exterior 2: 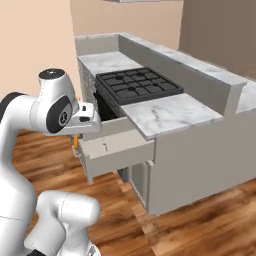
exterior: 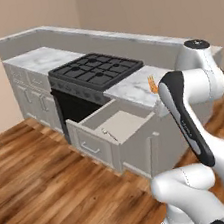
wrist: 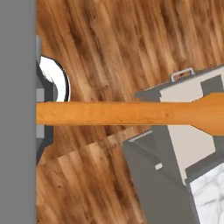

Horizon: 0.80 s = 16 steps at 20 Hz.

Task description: Organize the utensils by type. Pick up the wooden spoons from the counter and place them in the open cabinet. Then pick up the metallic utensils from the counter and place them in the open drawer.

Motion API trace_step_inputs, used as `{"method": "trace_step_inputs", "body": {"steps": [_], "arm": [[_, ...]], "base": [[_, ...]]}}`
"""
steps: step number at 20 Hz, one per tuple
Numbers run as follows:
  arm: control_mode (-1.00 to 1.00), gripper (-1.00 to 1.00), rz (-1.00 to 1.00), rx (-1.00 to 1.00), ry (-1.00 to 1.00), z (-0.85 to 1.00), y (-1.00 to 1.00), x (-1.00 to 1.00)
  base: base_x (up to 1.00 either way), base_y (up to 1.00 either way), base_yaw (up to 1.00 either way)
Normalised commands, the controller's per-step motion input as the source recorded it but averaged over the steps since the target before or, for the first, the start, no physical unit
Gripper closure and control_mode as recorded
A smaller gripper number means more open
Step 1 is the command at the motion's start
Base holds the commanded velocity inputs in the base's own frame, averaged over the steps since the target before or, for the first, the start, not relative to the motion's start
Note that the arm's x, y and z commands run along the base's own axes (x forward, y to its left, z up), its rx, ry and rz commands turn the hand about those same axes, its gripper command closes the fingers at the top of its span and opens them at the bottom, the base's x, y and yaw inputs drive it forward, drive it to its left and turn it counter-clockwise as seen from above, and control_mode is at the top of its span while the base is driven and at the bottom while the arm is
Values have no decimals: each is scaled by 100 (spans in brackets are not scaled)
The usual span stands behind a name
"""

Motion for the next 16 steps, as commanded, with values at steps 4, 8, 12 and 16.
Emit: {"method": "trace_step_inputs", "body": {"steps": [4,8,12,16], "arm": [[100,100,0,0,0,0,0,0],[100,100,0,0,0,0,0,0],[100,100,0,0,0,0,0,0],[100,100,0,0,0,0,0,0]], "base": [[3,-44,46],[0,-66,28],[-1,-77,23],[2,-43,19]]}}
